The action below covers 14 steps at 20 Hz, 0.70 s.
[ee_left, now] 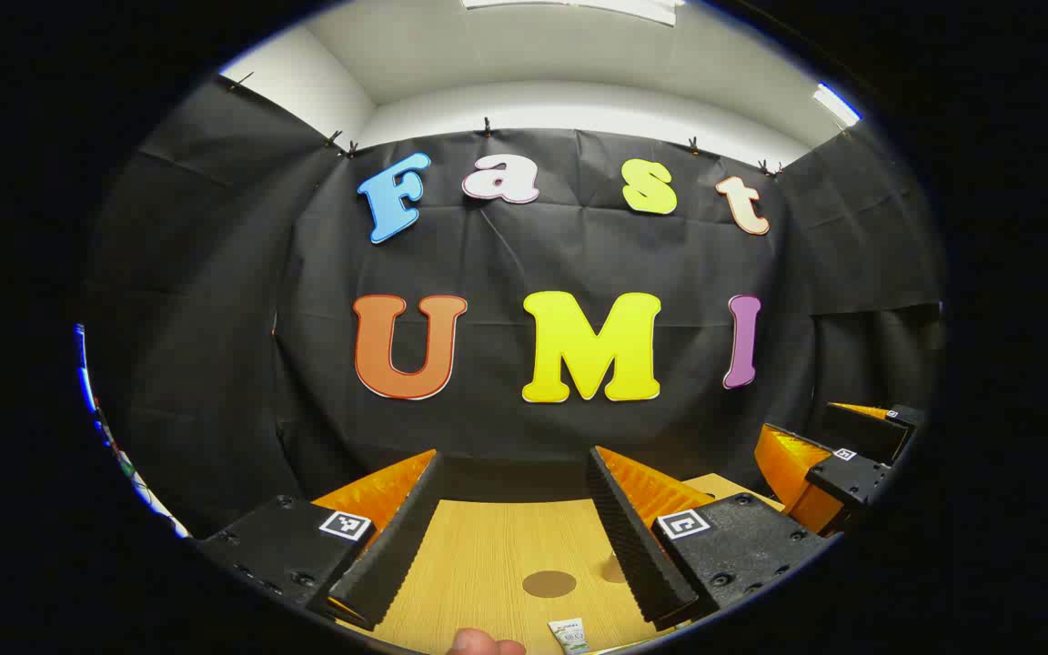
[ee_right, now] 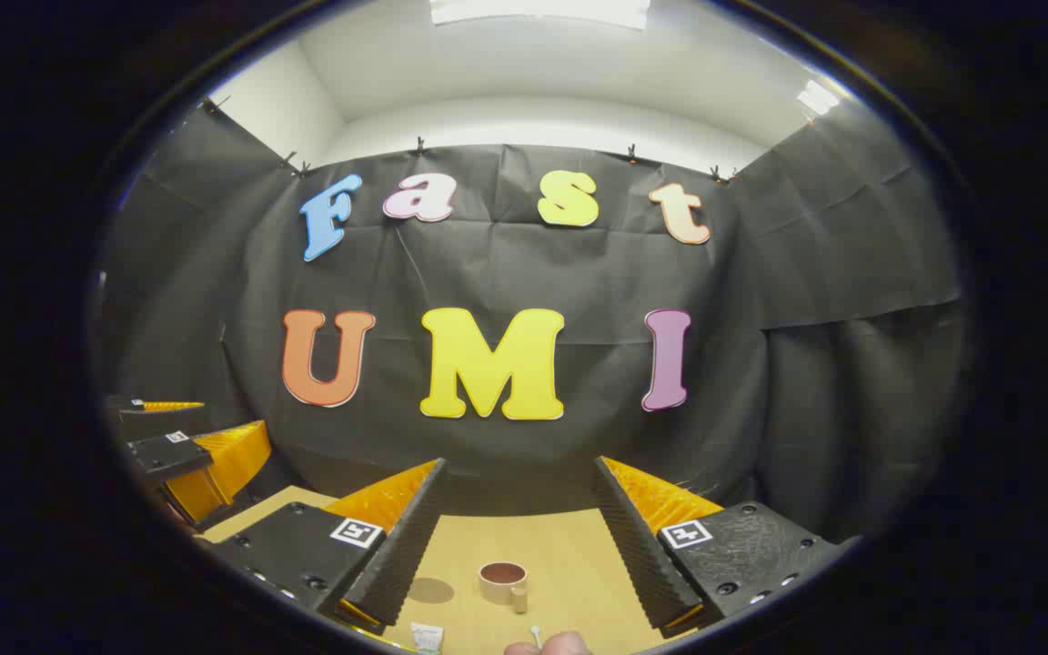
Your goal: Put the toothbrush and toothpaste on the desktop into the cup, then pick up the cup and place it on the coaster on the desktop.
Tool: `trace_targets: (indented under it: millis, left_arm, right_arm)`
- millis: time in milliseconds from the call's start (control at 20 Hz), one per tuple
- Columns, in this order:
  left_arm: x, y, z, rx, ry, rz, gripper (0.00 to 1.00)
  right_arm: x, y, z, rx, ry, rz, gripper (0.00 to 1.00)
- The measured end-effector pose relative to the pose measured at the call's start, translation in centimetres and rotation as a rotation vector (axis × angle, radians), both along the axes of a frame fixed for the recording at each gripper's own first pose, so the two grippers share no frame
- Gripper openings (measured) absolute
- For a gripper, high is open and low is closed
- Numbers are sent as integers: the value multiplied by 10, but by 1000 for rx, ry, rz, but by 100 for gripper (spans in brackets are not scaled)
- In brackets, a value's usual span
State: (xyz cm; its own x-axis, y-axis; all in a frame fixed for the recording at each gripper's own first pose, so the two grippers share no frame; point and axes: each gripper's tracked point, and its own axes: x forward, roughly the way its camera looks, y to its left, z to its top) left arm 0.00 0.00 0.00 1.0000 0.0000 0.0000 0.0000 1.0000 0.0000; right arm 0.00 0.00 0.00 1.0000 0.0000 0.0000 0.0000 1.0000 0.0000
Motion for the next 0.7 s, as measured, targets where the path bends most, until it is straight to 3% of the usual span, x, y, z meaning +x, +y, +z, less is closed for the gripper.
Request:
trace_targets:
  millis: [250, 350, 450, 700]
  left_arm:
    - [-1, 2, 1, 10, -2, 17, 98]
    - [0, 2, -1, 12, 1, 23, 98]
    - [0, 2, 0, 13, 2, 27, 98]
    - [1, -1, 1, 19, 3, 31, 98]
  right_arm:
    - [6, 0, -4, 21, 12, 16, 97]
    - [6, -1, -1, 7, -1, 20, 92]
    - [9, 0, -2, -5, -8, 31, 97]
    - [15, -8, -7, 2, 7, 39, 97]
